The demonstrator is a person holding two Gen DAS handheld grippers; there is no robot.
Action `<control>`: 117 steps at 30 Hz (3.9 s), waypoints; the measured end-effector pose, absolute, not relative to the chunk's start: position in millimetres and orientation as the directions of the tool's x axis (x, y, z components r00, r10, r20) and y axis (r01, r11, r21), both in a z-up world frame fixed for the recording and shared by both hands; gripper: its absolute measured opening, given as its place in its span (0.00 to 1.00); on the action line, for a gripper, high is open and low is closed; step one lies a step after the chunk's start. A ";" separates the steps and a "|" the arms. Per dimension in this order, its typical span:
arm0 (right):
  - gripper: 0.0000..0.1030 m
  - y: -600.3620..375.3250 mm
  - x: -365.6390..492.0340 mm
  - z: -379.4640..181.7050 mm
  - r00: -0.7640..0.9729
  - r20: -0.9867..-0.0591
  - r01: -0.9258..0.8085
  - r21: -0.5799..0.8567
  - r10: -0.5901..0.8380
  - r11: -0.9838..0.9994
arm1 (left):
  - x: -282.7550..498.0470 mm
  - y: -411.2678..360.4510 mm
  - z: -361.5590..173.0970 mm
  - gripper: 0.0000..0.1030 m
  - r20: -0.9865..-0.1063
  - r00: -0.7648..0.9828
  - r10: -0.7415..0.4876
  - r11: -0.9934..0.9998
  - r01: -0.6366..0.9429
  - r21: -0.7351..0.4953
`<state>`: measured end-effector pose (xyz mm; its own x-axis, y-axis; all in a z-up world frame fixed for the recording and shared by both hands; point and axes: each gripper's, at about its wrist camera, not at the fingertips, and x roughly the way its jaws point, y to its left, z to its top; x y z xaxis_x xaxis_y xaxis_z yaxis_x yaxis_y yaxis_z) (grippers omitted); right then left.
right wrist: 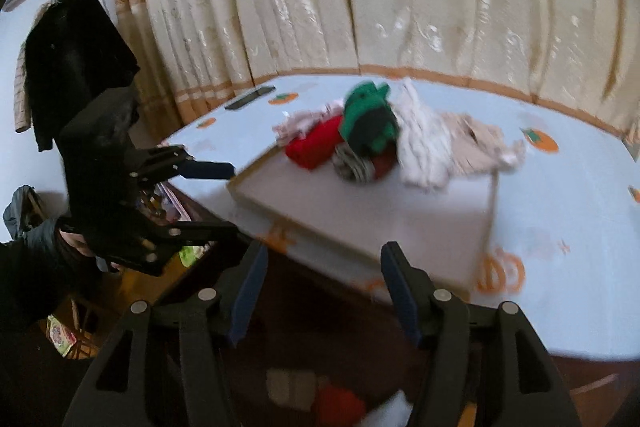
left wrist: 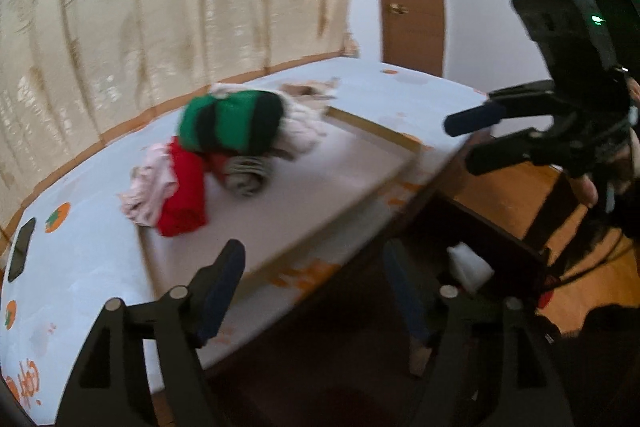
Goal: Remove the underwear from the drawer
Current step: 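Move both grippers back down into the open drawer, then grasp the grey-white cloth with the right gripper while the left reaches toward the red garment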
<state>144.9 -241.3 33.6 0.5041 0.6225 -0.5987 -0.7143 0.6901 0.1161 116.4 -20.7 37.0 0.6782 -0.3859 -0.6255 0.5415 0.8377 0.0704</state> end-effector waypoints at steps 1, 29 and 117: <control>0.60 -247.7 140.3 28.3 0.507 -0.607 -0.704 0.116 0.611 0.700 | 112.9 -25.2 34.5 0.71 -0.631 0.668 -0.394 0.829 0.555 0.070; 0.60 -284.7 129.9 -128.6 0.429 -0.866 -0.573 -0.043 0.255 0.818 | 113.7 -136.1 -91.8 0.72 -0.869 0.296 -0.398 0.661 0.749 -0.047; 0.12 -305.9 122.7 -109.5 0.620 -0.676 -0.545 -0.007 0.398 0.838 | 107.2 -131.7 -78.9 0.26 -0.847 0.407 -0.343 0.802 0.597 -0.039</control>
